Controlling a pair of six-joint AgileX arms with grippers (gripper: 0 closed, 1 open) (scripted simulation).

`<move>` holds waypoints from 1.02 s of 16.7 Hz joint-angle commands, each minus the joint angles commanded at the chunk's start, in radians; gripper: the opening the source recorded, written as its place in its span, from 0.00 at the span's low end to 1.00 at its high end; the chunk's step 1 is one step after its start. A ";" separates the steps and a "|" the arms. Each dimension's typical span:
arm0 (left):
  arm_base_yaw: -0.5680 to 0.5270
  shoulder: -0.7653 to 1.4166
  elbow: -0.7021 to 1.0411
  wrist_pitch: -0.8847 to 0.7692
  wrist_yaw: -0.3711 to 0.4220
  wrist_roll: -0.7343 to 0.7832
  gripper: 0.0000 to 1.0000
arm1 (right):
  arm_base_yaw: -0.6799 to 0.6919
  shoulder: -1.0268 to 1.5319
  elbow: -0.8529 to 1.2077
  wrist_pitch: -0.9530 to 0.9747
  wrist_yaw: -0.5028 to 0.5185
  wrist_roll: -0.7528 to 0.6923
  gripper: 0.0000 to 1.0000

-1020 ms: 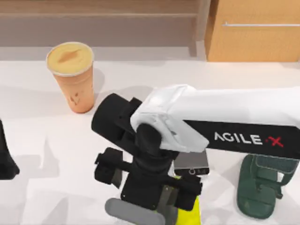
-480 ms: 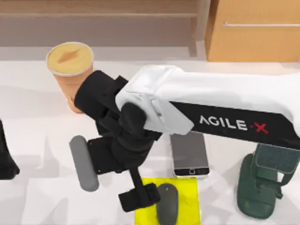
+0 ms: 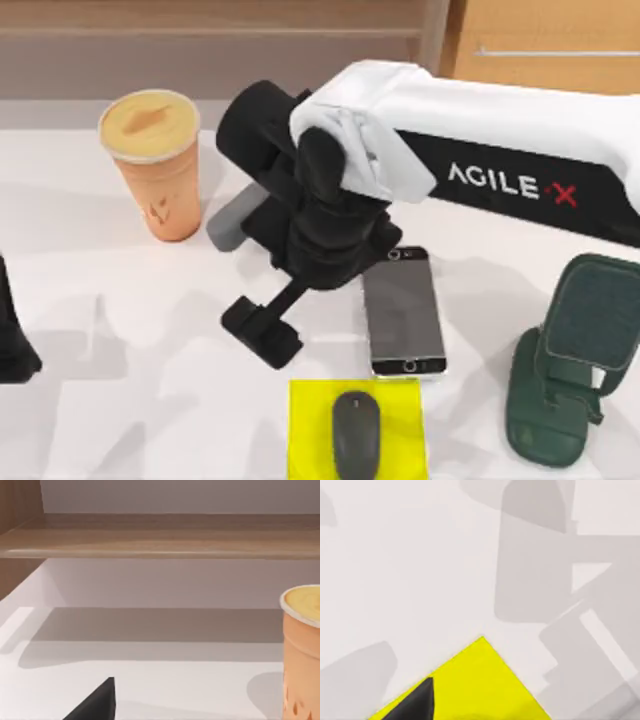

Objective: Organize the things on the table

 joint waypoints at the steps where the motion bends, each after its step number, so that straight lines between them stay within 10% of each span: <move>1: 0.000 0.000 0.000 0.000 0.000 0.000 1.00 | -0.024 0.004 0.010 -0.022 0.004 0.104 1.00; 8: 0.000 0.000 0.000 0.000 0.000 0.000 1.00 | -0.171 0.020 0.047 -0.161 0.028 0.588 1.00; 17: 0.000 0.000 0.000 0.000 0.000 0.000 1.00 | -0.193 0.018 0.043 -0.178 0.032 0.647 1.00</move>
